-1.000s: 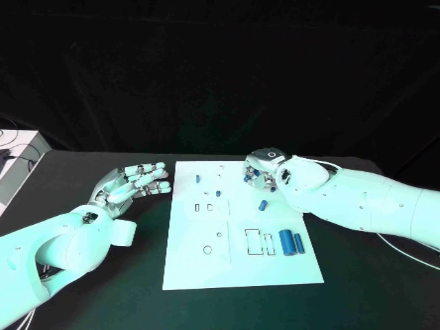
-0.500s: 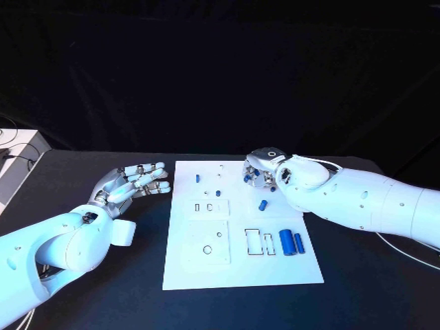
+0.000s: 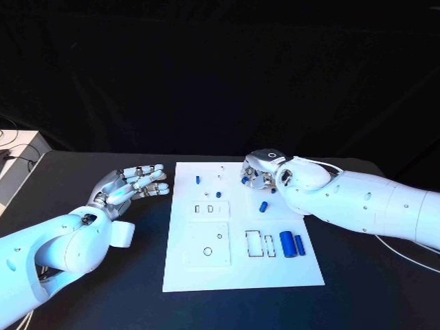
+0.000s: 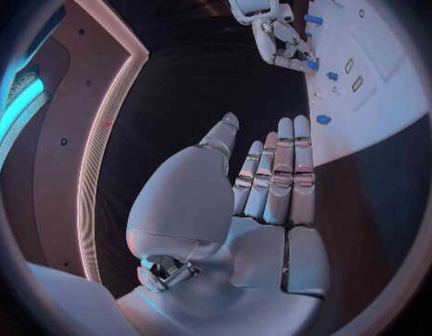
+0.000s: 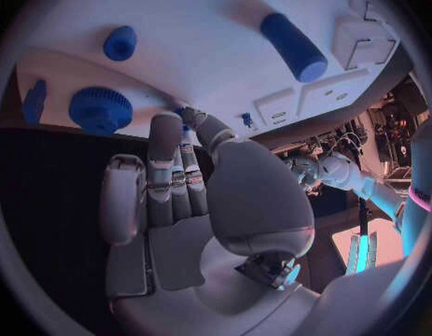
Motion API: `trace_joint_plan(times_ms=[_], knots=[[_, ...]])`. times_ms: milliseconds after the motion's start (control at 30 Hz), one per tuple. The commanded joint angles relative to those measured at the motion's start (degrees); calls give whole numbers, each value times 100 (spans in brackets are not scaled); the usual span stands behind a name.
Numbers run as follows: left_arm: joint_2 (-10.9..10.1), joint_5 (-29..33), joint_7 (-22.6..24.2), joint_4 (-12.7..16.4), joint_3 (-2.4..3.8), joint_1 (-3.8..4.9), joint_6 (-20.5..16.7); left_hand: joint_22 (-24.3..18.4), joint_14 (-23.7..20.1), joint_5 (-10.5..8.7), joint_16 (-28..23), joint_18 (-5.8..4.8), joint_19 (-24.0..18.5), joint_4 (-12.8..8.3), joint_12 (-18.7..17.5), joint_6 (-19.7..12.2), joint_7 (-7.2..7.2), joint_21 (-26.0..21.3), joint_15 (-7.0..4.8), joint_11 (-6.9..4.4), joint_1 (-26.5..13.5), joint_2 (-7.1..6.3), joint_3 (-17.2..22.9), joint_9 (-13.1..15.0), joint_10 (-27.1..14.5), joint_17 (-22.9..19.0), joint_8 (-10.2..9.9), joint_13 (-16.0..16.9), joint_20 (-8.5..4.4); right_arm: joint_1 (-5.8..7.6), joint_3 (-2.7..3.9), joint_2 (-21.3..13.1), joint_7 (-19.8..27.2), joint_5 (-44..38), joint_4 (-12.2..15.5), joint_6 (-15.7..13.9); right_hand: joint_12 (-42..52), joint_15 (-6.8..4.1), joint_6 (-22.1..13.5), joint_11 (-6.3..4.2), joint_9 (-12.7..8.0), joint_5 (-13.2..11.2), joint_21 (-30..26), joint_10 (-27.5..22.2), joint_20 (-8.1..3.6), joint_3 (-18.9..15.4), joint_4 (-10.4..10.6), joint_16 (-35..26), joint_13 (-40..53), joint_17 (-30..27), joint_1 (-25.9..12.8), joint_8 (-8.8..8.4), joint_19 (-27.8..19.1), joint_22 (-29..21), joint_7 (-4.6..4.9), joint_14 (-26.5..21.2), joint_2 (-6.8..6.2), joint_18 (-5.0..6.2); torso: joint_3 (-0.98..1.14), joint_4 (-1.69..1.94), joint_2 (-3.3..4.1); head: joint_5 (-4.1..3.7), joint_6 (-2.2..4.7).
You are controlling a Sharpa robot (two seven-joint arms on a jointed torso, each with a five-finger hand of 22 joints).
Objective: Assemble the parts on the task board
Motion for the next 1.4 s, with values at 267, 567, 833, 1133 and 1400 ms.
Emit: trace_joint_plan(times_ms=[267, 567, 833, 1133, 1400], knots=[[-1, -34, 21, -9, 5, -1, 84, -3, -40, -31, -9, -73, -26, 16, -11, -17, 38, -34, -9, 24, -20, 24, -5, 9, -2, -5, 5, 7, 15, 99, 70, 150, -285, 36, 44, -299, 40, -43, 88, -88, 315, -28, 7, 117, -26, 6, -27, 29, 2, -7, 94, 16, 505, 876, -54, 4, 146, 23, -8, 0, 16, -1, 49], [17, -34, 24, -3, 5, -1, 90, -3, -41, -29, -10, -74, -28, 8, -10, -23, 36, -35, -8, 23, -16, 25, -3, 8, -1, -7, 5, 8, 16, 115, 83, 517, -529, -292, -273, -658, 41, -44, 91, -89, 322, -29, 10, 123, -26, 10, -55, 41, 4, -9, 111, 16, 506, 881, -46, 3, 127, 24, -14, 13, 23, 12, 56], [44, -34, 20, 1, 6, -1, 103, -3, -41, -29, -10, -74, -28, 8, -10, -23, 36, -35, -8, 23, -16, 25, -3, 8, -1, -7, 5, 8, 16, 98, 93, 882, -617, -496, -618, -951, 40, -42, 88, -84, 320, -32, -4, 114, -24, 1, -74, 44, 4, -17, 116, 14, 504, 877, -38, -6, 106, 30, -26, 42, 49, 46, 49], [44, -34, 16, -2, 9, 0, 103, -3, -42, -31, -9, -75, -33, -6, -11, -21, 35, -36, -8, 24, -12, 25, -2, 8, -4, -9, 5, 7, 17, 92, 101, 983, -676, -632, -706, -1049, 41, -41, 89, -83, 317, -46, -8, 110, -21, -11, -87, 45, 4, -25, 125, 14, 504, 878, -35, -6, 90, 33, -58, 70, 75, 26, 39], [67, -34, 17, -24, 12, 0, 107, -3, -42, -31, -9, -75, -33, -6, -11, -21, 35, -36, -8, 24, -12, 25, -2, 8, -4, -9, 5, 7, 17, 89, 106, 1045, -669, -652, -767, -984, 41, -41, 89, -84, 313, -52, -16, 108, -19, -20, -87, 47, 4, -29, 127, 12, 504, 876, -36, -6, 85, 35, -66, 71, 76, 9, 27]])
